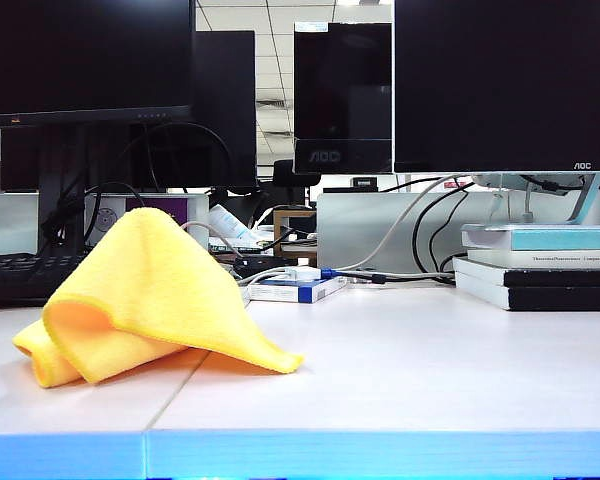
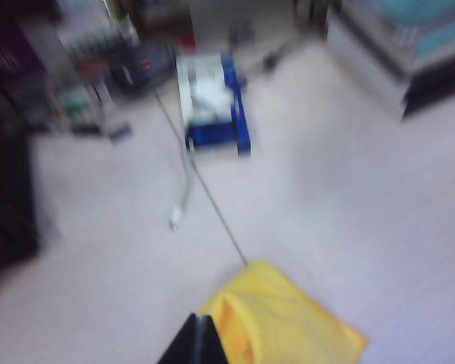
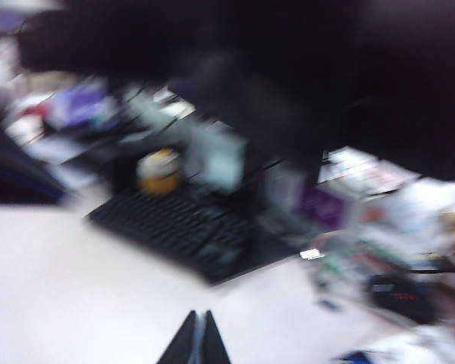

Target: Wipe the table from front to back using the rag.

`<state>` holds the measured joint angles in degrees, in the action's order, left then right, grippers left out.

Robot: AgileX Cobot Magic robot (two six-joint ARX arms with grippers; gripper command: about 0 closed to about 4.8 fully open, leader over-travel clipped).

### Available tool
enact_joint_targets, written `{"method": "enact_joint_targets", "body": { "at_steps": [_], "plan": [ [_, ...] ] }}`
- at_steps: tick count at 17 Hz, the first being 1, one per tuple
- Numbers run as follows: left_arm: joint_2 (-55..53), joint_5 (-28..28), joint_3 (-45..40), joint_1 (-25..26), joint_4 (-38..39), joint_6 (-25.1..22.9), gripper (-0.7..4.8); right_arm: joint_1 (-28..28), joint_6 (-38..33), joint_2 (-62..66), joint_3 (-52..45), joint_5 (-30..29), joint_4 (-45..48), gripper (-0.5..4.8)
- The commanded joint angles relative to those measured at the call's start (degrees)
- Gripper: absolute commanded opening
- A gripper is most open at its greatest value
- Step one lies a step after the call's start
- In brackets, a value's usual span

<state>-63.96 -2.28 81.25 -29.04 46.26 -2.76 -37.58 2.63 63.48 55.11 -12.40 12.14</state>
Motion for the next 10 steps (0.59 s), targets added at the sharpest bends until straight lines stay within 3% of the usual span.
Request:
{"method": "enact_joint_targets", "body": {
  "at_steps": [1, 4, 6, 10],
  "plan": [
    [8.74, -0.50, -0.02, -0.02, 0.74, 0.00, -0.06, -0.09, -0.04, -8.98, 0.07, 7.82, -9.94, -0.03],
    [17.42, -0.81, -0.46, -0.02, 3.89, -0.46, -0.06, -0.13, 1.90, -16.22, -2.71, 9.81, -20.68, -0.03],
    [26.88, -4.55, -3.93, -0.02, 8.07, -0.96, -0.06, -0.20, 0.46, -23.87, -12.61, 9.94, -19.28, -0.03],
    [43.98, -4.39, -16.31, -0.02, 8.96, 0.72, -0.06, -0.15, -0.04, -36.89, -26.58, 13.33, -16.46, -0.03]
  ]
}}
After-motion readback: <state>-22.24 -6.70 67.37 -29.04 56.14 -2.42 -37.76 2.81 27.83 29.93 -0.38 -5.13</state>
